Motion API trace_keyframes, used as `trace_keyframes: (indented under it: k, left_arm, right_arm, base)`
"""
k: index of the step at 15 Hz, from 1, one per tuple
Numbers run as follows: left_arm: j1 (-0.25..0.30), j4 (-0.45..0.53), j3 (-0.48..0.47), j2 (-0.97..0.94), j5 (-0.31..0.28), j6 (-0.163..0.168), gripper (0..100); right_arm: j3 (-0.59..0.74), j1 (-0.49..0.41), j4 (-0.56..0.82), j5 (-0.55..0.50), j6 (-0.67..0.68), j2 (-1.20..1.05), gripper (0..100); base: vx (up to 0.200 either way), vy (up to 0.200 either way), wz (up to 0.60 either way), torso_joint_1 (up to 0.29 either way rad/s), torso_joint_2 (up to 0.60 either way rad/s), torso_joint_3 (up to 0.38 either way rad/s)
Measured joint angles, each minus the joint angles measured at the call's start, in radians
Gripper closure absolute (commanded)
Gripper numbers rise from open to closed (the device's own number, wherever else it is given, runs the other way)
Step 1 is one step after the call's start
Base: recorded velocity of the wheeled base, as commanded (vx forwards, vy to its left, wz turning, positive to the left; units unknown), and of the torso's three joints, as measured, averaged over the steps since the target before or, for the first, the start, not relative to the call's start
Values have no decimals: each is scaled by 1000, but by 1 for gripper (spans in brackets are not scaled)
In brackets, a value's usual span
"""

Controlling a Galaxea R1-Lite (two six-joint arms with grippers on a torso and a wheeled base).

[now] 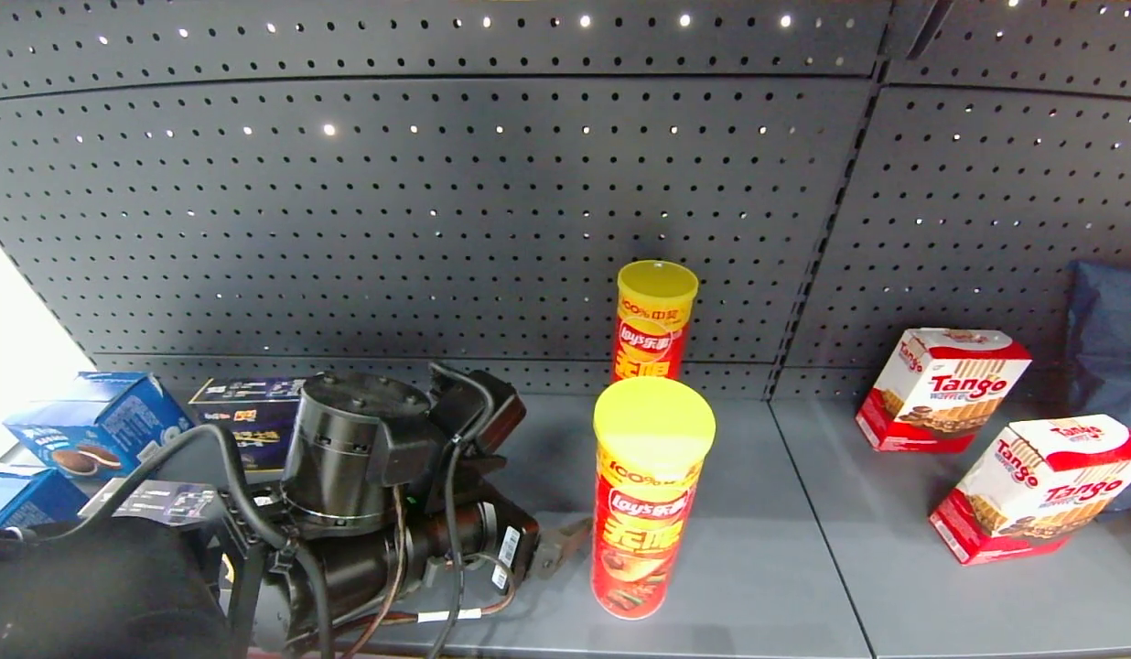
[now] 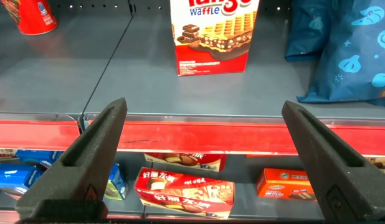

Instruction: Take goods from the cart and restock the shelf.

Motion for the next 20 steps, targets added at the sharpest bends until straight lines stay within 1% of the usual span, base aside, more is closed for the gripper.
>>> trace_keyframes:
  k: [12, 20]
  left_arm:
    - [-4, 6, 14, 11, 13, 2, 0]
    - [-31, 10, 3, 11, 20, 0, 0]
  right_arm:
    - [0, 0, 0, 0, 0, 0, 0]
    - [0, 0, 0, 0, 0, 0, 0]
  base:
    - [0, 0, 0, 0, 0, 0]
    - [0, 0, 0, 0, 0, 0]
